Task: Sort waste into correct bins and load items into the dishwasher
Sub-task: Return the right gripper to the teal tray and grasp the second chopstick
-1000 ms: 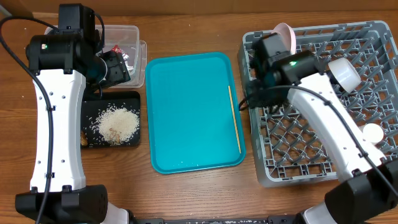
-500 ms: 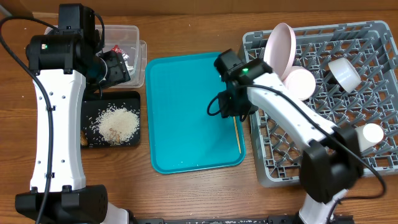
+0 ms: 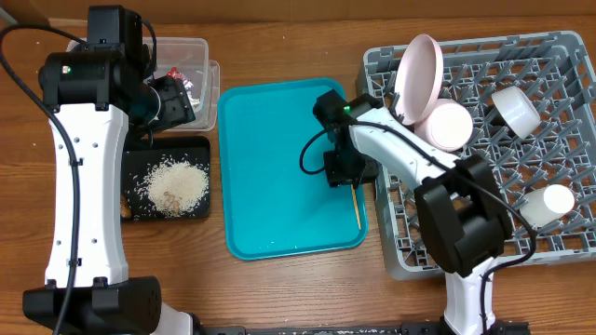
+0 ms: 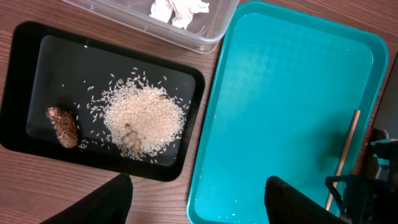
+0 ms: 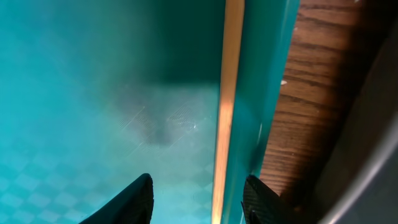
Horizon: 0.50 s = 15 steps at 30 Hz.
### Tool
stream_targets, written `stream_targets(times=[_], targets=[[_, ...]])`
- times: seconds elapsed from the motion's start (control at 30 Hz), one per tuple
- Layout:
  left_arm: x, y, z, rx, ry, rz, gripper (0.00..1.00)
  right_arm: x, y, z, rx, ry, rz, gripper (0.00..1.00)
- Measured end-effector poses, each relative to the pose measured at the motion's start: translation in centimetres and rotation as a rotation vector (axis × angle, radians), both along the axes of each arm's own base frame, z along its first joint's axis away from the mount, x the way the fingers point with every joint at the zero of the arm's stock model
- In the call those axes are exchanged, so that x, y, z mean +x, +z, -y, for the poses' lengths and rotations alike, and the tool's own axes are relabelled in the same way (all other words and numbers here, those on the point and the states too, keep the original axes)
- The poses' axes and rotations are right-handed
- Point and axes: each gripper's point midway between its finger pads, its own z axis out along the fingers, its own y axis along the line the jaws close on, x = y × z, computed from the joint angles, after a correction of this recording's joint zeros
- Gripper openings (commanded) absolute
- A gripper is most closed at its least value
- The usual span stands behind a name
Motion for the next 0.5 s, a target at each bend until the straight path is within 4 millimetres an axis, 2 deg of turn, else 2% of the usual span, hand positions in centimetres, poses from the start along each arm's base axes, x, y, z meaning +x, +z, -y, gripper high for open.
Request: stream_targets(times=[0.5], targets=[[0.12, 0.04, -0.02, 0.0, 0.001, 0.005, 0.7, -0.03, -0.01, -0.02, 0.002, -0.001, -0.002, 0.49]])
